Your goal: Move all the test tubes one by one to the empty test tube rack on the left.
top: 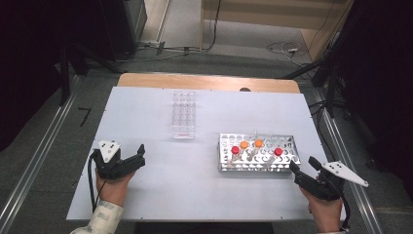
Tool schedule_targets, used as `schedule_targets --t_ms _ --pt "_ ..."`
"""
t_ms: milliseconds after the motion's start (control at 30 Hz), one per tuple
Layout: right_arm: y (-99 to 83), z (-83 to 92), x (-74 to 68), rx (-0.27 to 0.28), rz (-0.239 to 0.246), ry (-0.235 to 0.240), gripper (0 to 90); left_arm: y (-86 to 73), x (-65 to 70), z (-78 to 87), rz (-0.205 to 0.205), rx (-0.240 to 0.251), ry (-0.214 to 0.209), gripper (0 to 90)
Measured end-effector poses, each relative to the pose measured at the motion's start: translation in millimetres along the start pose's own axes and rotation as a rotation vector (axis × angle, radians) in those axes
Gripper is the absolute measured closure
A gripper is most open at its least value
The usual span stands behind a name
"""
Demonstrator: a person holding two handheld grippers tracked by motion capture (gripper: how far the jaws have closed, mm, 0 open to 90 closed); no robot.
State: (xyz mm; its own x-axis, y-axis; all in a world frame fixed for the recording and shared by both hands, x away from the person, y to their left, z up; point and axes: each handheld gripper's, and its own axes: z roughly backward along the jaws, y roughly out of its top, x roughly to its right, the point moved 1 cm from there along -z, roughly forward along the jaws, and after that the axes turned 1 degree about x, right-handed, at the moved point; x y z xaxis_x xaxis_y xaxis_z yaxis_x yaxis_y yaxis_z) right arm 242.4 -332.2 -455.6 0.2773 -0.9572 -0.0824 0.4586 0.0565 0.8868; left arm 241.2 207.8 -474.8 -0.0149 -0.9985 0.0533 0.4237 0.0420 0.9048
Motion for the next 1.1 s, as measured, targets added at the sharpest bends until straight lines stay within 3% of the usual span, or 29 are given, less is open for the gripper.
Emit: schedule_targets --t_ms 1100 --pt "0.8 -6.4 -18.8 -0.007 0.036 0.048 25.8 -0.2 1.1 -0.8 -0.005 -0.001 -0.002 6.4"
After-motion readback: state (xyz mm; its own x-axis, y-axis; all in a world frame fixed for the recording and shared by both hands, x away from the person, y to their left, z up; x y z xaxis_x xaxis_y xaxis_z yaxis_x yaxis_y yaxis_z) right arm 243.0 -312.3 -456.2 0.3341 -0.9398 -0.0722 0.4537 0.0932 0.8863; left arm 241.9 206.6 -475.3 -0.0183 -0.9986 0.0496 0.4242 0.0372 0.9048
